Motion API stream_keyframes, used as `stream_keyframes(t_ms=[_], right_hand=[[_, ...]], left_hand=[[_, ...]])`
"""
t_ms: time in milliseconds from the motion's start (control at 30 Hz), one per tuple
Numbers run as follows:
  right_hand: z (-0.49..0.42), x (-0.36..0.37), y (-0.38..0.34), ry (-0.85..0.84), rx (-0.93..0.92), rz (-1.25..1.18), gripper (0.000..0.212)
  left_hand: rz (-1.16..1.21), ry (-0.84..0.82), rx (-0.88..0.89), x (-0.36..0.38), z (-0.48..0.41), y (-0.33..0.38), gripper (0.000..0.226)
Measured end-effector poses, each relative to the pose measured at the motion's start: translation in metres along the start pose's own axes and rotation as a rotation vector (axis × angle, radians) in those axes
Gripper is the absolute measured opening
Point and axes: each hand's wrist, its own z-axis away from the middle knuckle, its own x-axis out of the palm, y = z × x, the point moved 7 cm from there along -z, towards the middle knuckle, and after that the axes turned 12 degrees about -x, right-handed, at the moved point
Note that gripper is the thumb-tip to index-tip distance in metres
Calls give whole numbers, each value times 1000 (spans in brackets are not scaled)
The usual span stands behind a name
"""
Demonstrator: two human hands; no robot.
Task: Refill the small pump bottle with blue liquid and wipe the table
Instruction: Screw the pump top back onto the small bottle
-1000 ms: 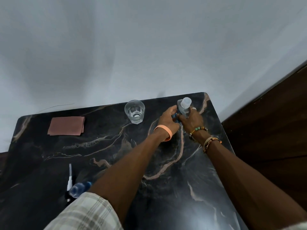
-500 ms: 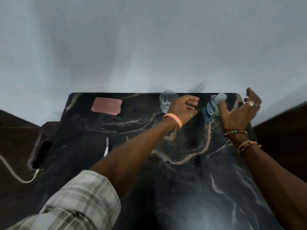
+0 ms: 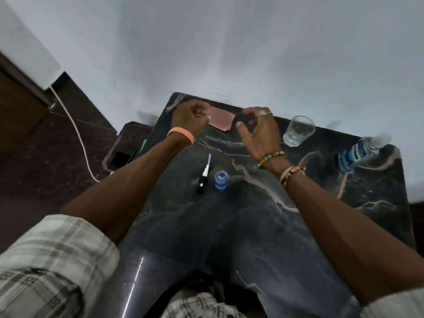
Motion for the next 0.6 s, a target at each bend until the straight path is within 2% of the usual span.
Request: stream_keyframes(t_ms=[200,367,467,600], right_hand=[[36,80,-51,-154,109,-102,16],[84,124,-69,-332,171,-71,34],[110,147,-69,-471,203,-46,43],[132,162,-57,-539,289,5,49]], left_hand=[[-133,-131,-184,-21,47,-107,25],[-235,-241,-240,-4,81,-161,24],[-170,-265,-320,5,86,-180,26],[-61,-288,-435,13,83,-193,34]])
